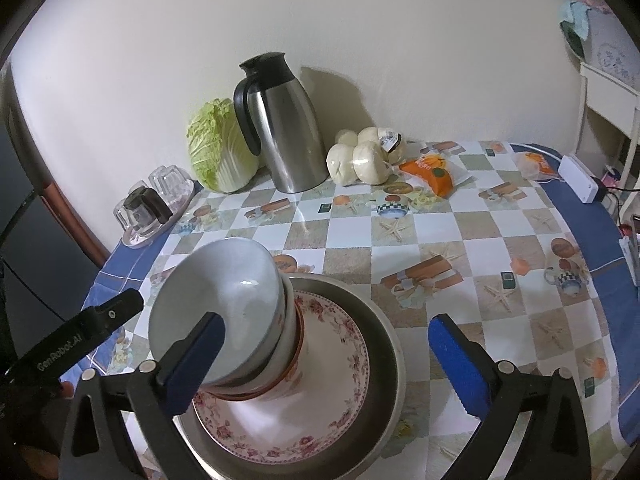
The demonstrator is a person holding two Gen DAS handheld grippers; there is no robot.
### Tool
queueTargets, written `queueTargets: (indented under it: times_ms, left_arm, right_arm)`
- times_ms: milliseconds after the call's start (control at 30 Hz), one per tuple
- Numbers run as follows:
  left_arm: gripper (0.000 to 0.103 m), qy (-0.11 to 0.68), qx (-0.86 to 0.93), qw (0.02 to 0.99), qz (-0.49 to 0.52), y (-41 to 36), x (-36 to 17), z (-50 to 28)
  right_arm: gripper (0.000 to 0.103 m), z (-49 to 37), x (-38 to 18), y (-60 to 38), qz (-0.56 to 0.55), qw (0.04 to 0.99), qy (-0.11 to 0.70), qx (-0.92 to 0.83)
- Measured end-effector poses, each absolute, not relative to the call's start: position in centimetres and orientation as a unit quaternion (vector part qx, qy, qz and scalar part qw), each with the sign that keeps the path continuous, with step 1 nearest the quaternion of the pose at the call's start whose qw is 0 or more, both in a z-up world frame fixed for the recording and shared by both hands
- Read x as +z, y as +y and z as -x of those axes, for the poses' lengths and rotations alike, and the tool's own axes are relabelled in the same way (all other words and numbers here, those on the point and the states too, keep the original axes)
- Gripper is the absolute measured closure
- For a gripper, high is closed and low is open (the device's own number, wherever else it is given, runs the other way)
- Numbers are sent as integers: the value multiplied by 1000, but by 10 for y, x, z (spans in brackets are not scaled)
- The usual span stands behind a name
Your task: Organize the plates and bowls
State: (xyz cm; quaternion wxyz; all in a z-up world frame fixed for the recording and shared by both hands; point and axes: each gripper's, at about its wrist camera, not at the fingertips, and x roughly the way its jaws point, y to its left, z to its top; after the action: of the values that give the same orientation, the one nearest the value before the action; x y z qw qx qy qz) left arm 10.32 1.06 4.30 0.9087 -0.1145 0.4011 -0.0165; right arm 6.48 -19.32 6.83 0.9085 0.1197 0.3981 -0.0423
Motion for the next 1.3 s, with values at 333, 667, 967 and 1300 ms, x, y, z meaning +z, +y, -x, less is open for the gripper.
queueTargets:
  times_ms: [333, 667, 967, 1300]
  left_arm:
    - [6, 381, -16, 919, 98, 18, 38, -71]
    - [6, 394, 8, 918, 34, 20, 19, -47]
    - [6, 428, -3, 904, -9, 24, -6, -39]
    - [6, 453, -23, 891, -21, 16, -19, -39]
  right_arm:
    - [0, -26, 76, -194, -104, 922, 369, -46]
    - [0, 6, 54, -194, -98, 914, 389, -53]
    - [0, 18, 31, -195, -90, 898, 425, -66]
    - [0, 26, 13, -193, -79, 886, 452, -65]
